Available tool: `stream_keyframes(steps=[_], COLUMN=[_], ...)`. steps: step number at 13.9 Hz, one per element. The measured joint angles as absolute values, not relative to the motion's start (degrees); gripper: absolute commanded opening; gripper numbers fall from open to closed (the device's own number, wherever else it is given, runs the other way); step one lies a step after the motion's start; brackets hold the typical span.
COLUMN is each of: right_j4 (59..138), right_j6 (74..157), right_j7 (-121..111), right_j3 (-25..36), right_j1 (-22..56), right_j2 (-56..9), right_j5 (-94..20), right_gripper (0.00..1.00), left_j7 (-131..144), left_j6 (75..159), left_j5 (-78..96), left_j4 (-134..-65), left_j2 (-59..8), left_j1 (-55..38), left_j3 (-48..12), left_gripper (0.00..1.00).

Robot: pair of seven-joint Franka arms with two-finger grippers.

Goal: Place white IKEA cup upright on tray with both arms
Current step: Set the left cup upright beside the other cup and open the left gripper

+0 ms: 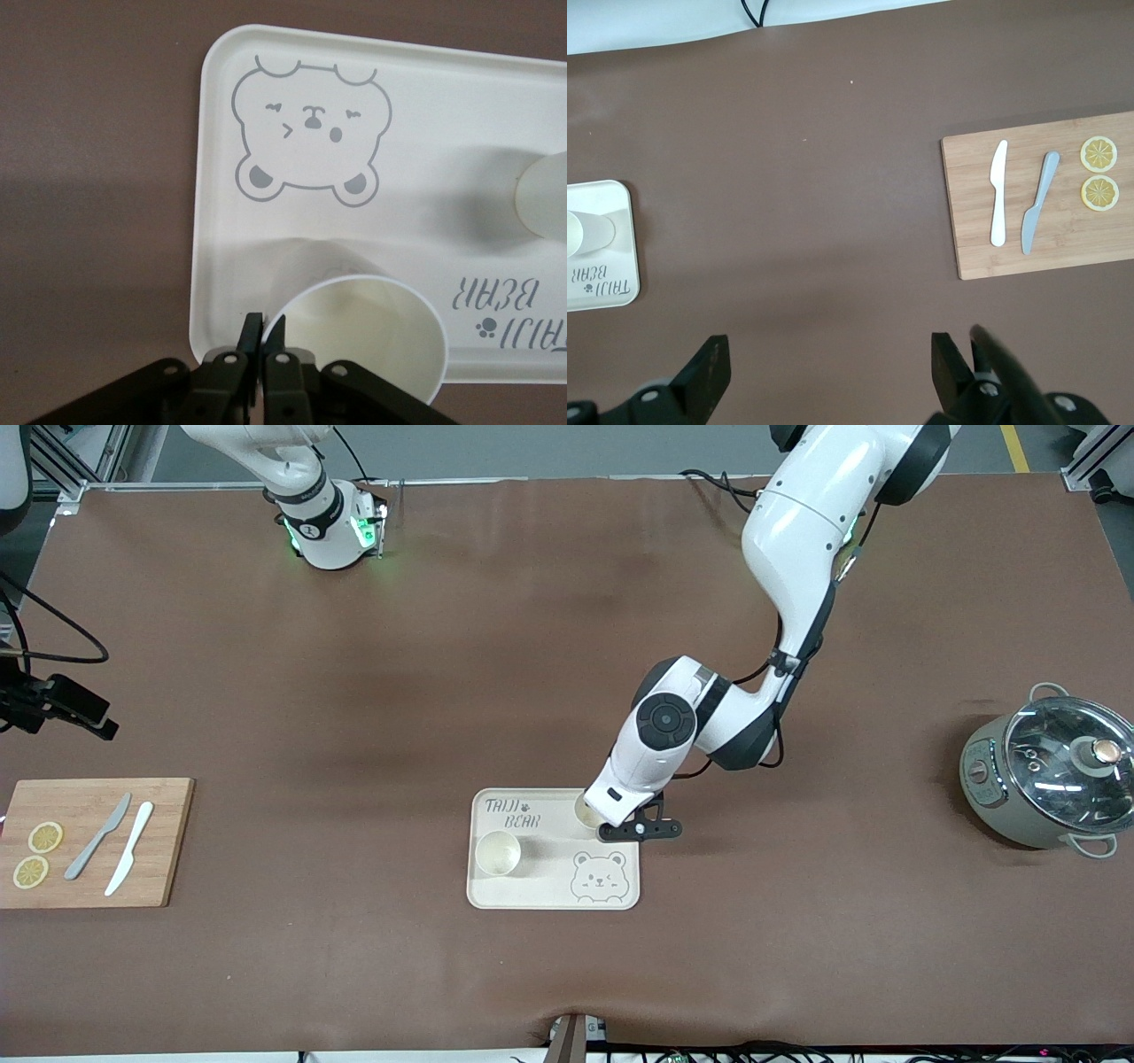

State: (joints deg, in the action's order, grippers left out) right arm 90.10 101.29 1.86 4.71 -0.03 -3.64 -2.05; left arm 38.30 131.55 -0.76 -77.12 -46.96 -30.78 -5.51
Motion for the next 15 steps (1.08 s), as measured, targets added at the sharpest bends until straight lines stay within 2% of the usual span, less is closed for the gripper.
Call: stream_keyframes(steps=[12,13,14,15], right_j4=[95.75,95.77,95.78,95.78], right_j6=[100.2,100.17,100.17,100.17], right_j7=[1.85,1.85,1.85,1.85], right_j3=[4.17,4.17,4.17,4.17], right_j1=[-0.02,-0.02,-0.03,-0.02], right_j2=[0.51,0.51,0.51,0.51], right_j5=[-2.05,-2.05,-2.05,-2.05], right_gripper=[1.0,1.0,1.0,1.0], left_j7=[38.2,38.2,38.2,38.2], left_j6=[130.36,130.36,130.36,130.36], left_j5=[-0.76,-0.76,-0.76,-0.76], left_j4=[-77.67,-77.72,-77.76,-77.77], left_j2=[-46.89,-46.89,-46.89,-46.89], left_j1=[-30.02,-30.03,-30.03,-30.01], left_j3=[-5.23,-5.23,-5.23,-5.22], left_gripper=[0.0,0.25,0.64,0.79])
